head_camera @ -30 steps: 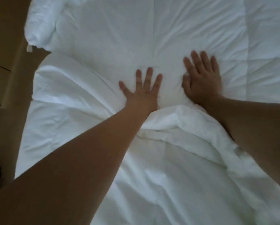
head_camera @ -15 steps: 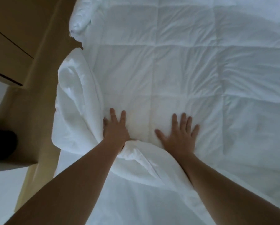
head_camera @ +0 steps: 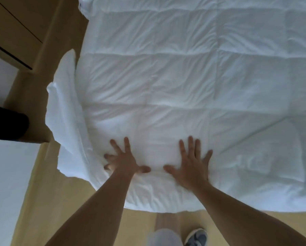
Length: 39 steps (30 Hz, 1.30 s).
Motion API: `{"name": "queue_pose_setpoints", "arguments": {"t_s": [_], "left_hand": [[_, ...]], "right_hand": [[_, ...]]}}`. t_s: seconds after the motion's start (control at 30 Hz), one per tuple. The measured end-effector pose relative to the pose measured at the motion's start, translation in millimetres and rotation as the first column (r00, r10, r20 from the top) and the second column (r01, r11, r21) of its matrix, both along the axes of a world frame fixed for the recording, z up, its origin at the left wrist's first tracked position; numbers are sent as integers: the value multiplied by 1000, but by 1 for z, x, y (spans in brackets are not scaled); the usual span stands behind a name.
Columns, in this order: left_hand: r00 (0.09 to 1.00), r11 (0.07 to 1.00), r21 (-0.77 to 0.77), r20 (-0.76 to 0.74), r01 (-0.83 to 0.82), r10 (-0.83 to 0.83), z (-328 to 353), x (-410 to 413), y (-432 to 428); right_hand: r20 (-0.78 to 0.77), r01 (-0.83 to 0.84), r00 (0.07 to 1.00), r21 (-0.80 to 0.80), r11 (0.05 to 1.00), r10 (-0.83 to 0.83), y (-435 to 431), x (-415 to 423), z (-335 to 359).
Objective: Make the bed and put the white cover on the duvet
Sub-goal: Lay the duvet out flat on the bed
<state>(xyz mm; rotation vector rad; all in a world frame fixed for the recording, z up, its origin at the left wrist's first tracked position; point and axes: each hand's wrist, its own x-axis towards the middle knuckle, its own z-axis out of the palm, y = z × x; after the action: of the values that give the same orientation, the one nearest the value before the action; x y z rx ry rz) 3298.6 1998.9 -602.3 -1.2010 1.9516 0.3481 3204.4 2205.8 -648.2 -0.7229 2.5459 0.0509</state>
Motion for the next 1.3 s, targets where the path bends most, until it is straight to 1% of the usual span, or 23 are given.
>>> {"name": "queue_pose_setpoints", "arguments": {"t_s": [0.1, 0.17, 0.3, 0.4, 0.53, 0.63, 0.67, 0.7, 0.73, 0.77, 0.8, 0.83, 0.87, 0.9, 0.93, 0.97, 1.0, 1.03, 1.07, 1.13, 1.2, 1.27, 1.3], "left_hand": [[999, 999, -36, -40, 27, -28, -10, -2, 59], [985, 988, -52, -82, 148, -152, -15, -12, 100], [883, 904, 12, -219, 428, -416, -15, -59, 190], [783, 799, 83, -286, 595, -553, -14, -100, 256], [618, 649, 36, -353, 760, -703, -26, -152, 325], [534, 564, 24, -353, 826, -768, -35, -183, 363], [513, 544, 22, -364, 839, -777, -36, -192, 374], [490, 524, 19, -381, 852, -784, -37, -201, 385], [467, 502, 19, -403, 864, -787, -35, -211, 395], [445, 481, 25, -426, 876, -788, -31, -220, 405], [424, 459, 33, -448, 888, -787, -28, -229, 413], [402, 438, 37, -472, 898, -785, -25, -237, 421], [380, 418, 38, -498, 907, -779, -23, -244, 428], [362, 404, 38, -528, 914, -768, -23, -251, 434], [348, 398, 38, -563, 917, -750, -22, -258, 439], [339, 397, 38, -597, 917, -727, -21, -264, 444], [330, 400, 34, -629, 916, -704, -20, -269, 449], [317, 400, 24, -652, 916, -688, -17, -275, 454], [302, 394, 11, -663, 919, -685, -15, -281, 460], [262, 356, -14, -650, 934, -713, -11, -295, 473], [209, 295, -36, -624, 955, -753, -6, -305, 486], [163, 258, -63, -625, 964, -764, 0, -317, 498], [151, 262, -84, -634, 961, -759, 3, -323, 505]], "right_hand": [[-53, -12, 998, 41, 999, 14, 62, -10, -1], [-90, 18, 996, 114, 993, -8, 106, -32, 1], [-162, 263, 959, 189, 946, -234, 209, -84, 12], [-173, 319, 943, 215, 923, -285, 284, -107, 18], [-191, 417, 897, 62, 907, -400, 335, -118, 7], [-210, 420, 882, -57, 906, -422, 358, -116, -3], [-242, 408, 870, -136, 903, -430, 369, -113, -3], [-285, 389, 844, -258, 884, -455, 381, -110, -3], [-352, 355, 784, -421, 835, -511, 392, -108, -1], [-397, 352, 674, -568, 744, -623, 404, -109, 2], [-359, 413, 538, -677, 609, -763, 416, -113, 10], [-221, 544, 374, -734, 407, -901, 427, -121, 17], [-28, 694, 178, -705, 145, -984, 437, -134, 25], [196, 793, -52, -588, -160, -979, 444, -147, 31], [431, 786, -277, -413, -461, -859, 449, -160, 36], [627, 691, -426, -240, -682, -652, 452, -172, 38], [725, 589, -491, -131, -797, -482, 452, -181, 40], [741, 541, -521, -96, -835, -423, 451, -190, 40], [716, 550, -541, -97, -830, -442, 449, -198, 37], [639, 562, -562, -171, -809, -526, 445, -215, 31], [618, 505, -603, -193, -841, -504, 448, -230, 28], [671, 460, -563, -230, -858, -482, 458, -239, 32], [669, 456, -526, -299, -838, -525, 467, -241, 28]]}}
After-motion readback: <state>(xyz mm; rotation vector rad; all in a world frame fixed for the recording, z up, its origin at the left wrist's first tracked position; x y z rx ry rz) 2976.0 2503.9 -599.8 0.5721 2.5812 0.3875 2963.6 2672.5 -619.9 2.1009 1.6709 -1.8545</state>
